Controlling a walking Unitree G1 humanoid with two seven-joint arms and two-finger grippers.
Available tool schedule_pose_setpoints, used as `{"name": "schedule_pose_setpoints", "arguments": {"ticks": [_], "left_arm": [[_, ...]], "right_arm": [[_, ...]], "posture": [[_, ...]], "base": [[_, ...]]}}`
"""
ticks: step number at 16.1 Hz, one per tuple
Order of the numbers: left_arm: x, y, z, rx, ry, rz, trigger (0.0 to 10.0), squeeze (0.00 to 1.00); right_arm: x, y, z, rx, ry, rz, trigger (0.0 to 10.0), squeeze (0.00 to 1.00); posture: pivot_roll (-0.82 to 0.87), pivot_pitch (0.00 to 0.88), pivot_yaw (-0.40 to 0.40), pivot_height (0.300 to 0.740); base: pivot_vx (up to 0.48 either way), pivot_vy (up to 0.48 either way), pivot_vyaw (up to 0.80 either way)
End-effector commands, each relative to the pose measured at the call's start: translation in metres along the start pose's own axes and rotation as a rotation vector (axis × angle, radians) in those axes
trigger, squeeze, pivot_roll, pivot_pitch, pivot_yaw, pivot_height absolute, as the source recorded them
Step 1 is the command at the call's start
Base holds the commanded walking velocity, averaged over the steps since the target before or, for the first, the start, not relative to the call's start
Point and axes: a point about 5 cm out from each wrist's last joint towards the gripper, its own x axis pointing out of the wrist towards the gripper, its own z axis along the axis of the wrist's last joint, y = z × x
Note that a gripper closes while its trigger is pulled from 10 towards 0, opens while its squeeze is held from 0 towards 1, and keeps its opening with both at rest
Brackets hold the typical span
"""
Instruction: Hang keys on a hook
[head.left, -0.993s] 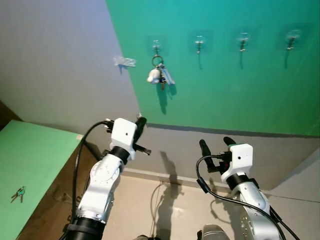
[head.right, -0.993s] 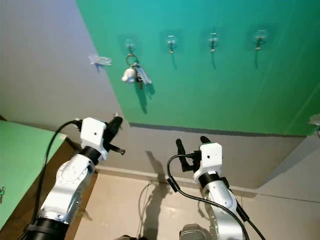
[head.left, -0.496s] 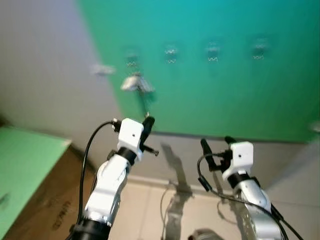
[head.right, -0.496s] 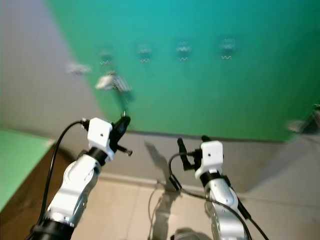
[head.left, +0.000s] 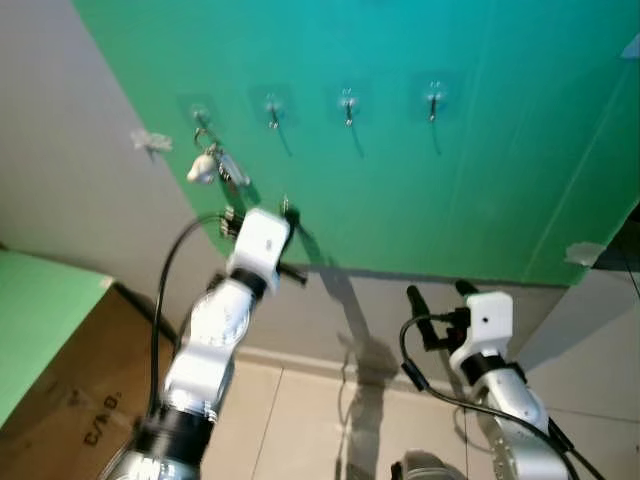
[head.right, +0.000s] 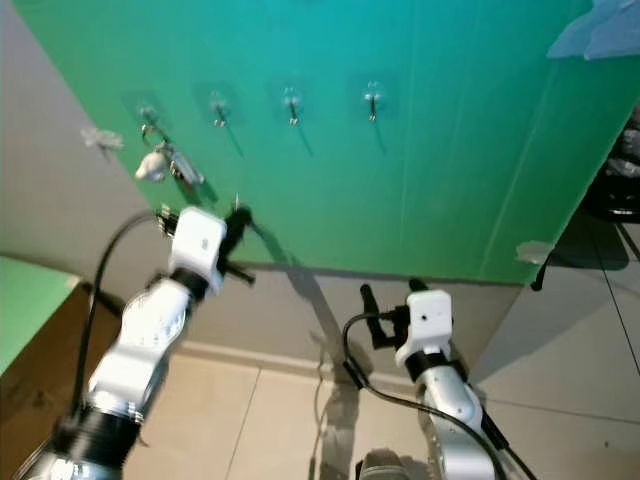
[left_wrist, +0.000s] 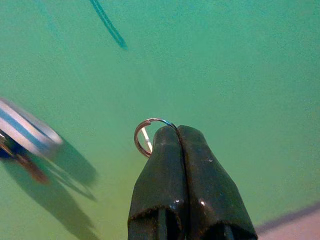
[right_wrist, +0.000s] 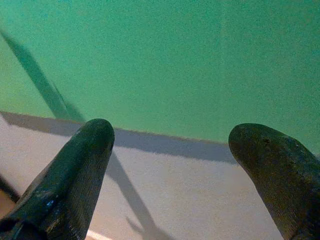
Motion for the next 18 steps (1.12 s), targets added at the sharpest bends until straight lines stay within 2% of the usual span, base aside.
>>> {"name": "schedule_pose_setpoints", "arguments": {"ticks": [1,3,5,6,8,9,11,13,16,18], "left_arm": [[0.0,0.015,0.005,0.052,0.006,0.064,0.0,0.0],[0.007,0.025,0.019,0.136,-0.02,0.108,0.0,0.0],[0.015,0.026,0.027,0.2,-0.036,0.089,0.0,0.0],[0.023,0.026,0.032,0.218,-0.036,0.07,0.0,0.0],[0.028,0.025,0.036,0.237,-0.044,0.055,0.0,0.0],[0.035,0.026,0.047,0.249,-0.062,0.047,0.0,0.0],[0.041,0.021,0.058,0.256,-0.091,0.03,0.0,0.0],[0.045,0.008,0.065,0.272,-0.121,0.0,0.0,0.0],[0.047,-0.006,0.076,0.244,-0.161,-0.032,0.0,0.0],[0.048,-0.009,0.08,0.266,-0.174,-0.018,0.0,0.0]], "right_arm": [[0.001,0.008,0.001,0.007,0.002,0.029,10.0,0.0],[0.0,0.008,0.001,0.007,0.006,0.032,10.0,0.0],[-0.001,0.009,0.0,0.009,0.01,0.034,10.0,0.0],[-0.002,0.01,-0.001,0.009,0.013,0.037,10.0,0.0],[-0.002,0.01,-0.001,0.01,0.014,0.037,10.0,0.0],[-0.003,0.011,-0.001,0.011,0.016,0.037,10.0,0.0],[-0.005,0.011,-0.002,0.013,0.02,0.035,10.0,0.0],[-0.007,0.011,-0.003,0.015,0.025,0.032,10.0,0.0],[-0.007,0.011,-0.004,0.015,0.028,0.033,10.0,0.0],[-0.007,0.012,-0.004,0.015,0.029,0.035,10.0,0.0]], "posture": [[-0.28,0.059,0.161,0.74],[-0.28,0.062,0.161,0.74],[-0.28,0.066,0.162,0.74],[-0.29,0.071,0.165,0.74],[-0.29,0.073,0.166,0.74],[-0.3,0.076,0.172,0.74],[-0.3,0.078,0.175,0.74],[-0.31,0.079,0.178,0.74],[-0.31,0.078,0.178,0.74],[-0.31,0.079,0.179,0.74]], "base": [[0.0,0.0,0.0],[0.0,0.0,0.0],[0.0,0.0,0.0],[0.0,0.0,0.0],[0.0,0.0,0.0],[0.0,0.0,0.0],[0.0,0.0,0.0],[0.0,0.0,0.0],[0.0,0.0,0.0],[0.0,0.0,0.0]]}}
